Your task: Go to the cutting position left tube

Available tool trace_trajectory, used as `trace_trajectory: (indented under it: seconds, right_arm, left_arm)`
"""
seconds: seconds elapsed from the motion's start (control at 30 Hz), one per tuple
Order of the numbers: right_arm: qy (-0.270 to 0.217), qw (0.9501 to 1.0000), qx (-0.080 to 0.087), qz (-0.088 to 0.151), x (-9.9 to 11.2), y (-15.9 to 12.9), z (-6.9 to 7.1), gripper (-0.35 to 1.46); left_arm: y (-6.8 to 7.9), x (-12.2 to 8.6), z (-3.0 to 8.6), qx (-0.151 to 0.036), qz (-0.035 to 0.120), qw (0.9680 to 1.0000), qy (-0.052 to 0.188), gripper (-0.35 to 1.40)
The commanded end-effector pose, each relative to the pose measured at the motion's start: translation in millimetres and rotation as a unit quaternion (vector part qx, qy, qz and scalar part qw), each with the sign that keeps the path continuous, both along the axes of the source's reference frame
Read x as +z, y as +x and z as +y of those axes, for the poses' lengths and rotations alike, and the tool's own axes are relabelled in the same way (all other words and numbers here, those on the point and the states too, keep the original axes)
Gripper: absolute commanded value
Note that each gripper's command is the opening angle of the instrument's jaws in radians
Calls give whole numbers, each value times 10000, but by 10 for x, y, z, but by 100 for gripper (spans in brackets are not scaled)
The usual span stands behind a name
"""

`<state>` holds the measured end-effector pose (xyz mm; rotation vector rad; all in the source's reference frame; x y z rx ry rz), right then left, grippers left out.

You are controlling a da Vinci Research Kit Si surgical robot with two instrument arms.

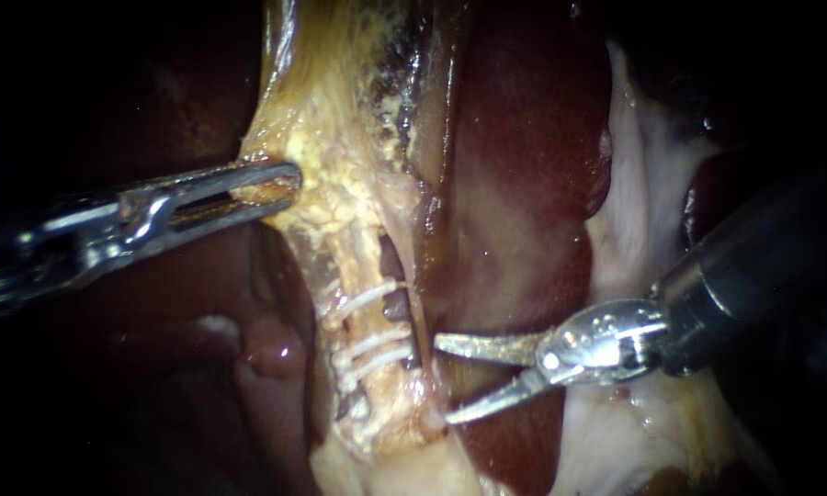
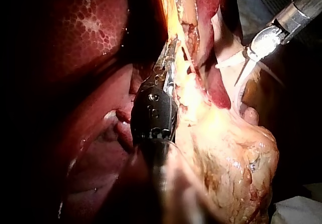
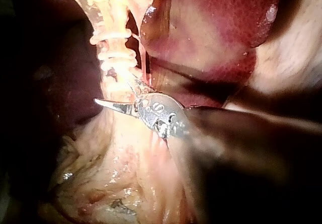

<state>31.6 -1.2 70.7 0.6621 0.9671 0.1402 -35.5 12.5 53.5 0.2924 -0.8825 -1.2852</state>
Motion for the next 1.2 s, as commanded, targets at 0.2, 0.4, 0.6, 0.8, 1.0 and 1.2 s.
trace_trajectory:
  seconds: [0.2,0.4,0.6,0.8,1.0,1.2]
  right_arm:
    - [333,9990,-182,-228,26,11,5,136]
    - [588,9976,-251,-253,48,21,11,133]
    - [802,9960,-306,-229,59,28,18,128]
    - [1052,9943,-197,-14,62,35,23,126]
    - [1052,9943,-182,-5,68,42,27,126]
    - [1125,9935,-126,81,75,44,32,125]
  left_arm:
    - [-1,-4,-2,8,6,10000,-28,-35]
    - [-1,-7,-3,10,5,10000,-28,-35]
    - [-1,-10,-5,3,-5,10000,-37,-35]
    - [-1,-10,-5,3,-5,10000,-37,-35]
    - [-1,-10,-5,3,-5,10000,-37,-35]
    - [-1,-11,-6,3,-5,10000,-37,-35]
